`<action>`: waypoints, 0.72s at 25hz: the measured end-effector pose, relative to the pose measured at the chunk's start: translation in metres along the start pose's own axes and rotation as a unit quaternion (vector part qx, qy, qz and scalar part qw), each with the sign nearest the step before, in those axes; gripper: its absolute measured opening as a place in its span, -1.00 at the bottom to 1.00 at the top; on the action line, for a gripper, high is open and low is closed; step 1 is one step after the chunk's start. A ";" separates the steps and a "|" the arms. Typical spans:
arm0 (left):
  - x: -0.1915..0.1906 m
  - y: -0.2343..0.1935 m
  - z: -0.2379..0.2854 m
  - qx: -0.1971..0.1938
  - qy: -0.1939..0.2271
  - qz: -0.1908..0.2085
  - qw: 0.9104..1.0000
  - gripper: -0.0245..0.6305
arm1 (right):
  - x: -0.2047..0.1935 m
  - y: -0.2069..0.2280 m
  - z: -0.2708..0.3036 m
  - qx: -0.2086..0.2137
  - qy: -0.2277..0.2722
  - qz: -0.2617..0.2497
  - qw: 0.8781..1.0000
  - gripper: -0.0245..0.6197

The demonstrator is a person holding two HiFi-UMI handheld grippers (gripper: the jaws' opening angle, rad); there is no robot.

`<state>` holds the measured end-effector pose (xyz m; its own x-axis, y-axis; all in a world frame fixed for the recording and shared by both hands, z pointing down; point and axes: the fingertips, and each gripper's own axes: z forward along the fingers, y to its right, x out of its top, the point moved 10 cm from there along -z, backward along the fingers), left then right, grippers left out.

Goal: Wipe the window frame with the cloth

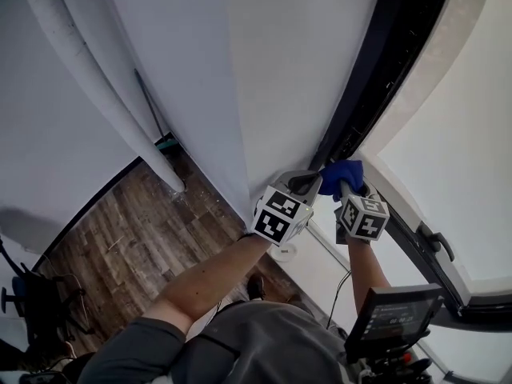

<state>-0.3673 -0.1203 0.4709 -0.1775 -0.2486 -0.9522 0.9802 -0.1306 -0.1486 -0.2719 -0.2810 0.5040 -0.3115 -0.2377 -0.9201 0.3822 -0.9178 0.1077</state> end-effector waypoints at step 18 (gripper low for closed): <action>0.008 0.065 -0.040 -0.088 0.067 0.020 0.994 -0.90 | 0.012 -0.004 -0.156 -0.050 0.080 0.036 0.995 -0.53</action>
<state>-0.3016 -0.0928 0.4427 -0.1361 -0.1191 -0.9835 0.9886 0.0489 -0.1427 -0.1411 -0.2301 0.4340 -0.1402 -0.2414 -0.9602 0.4854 -0.8620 0.1458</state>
